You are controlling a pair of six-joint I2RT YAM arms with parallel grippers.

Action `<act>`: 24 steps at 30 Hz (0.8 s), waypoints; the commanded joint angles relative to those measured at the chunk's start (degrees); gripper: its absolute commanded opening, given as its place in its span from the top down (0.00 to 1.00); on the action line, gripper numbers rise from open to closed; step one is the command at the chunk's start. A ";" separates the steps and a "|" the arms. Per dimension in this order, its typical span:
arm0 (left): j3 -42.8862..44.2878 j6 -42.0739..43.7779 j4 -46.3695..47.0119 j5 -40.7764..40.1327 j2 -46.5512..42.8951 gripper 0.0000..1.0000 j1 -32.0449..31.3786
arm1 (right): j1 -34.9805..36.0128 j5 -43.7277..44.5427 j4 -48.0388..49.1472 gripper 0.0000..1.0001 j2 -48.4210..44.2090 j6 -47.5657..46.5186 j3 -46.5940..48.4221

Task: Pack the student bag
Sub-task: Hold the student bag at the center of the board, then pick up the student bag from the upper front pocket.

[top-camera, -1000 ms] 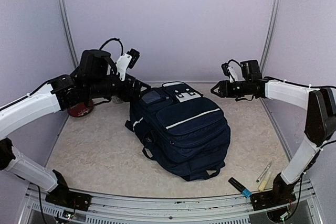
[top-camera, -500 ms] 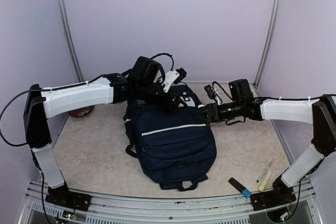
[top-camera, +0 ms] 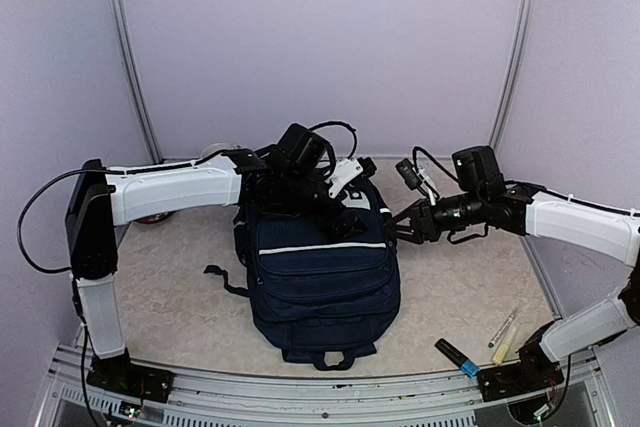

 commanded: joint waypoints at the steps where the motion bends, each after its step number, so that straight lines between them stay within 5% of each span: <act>1: 0.73 1.28 -1.51 -1.46 1.23 0.01 0.06 | 0.29 -2.66 -3.98 0.58 1.24 -9.64 -1.34; 9: -3.09 -0.77 0.62 -1.51 0.08 0.01 2.23 | -5.66 -15.86 0.75 0.56 2.81 -10.32 -6.07; 17: -4.04 -0.74 1.42 -2.21 -0.22 0.01 2.67 | -6.37 -17.39 7.61 0.49 1.78 -9.37 -10.99; 24: -4.83 -0.46 1.82 -2.95 -1.19 0.01 2.34 | -6.37 -14.18 10.01 0.64 7.26 -8.13 -9.08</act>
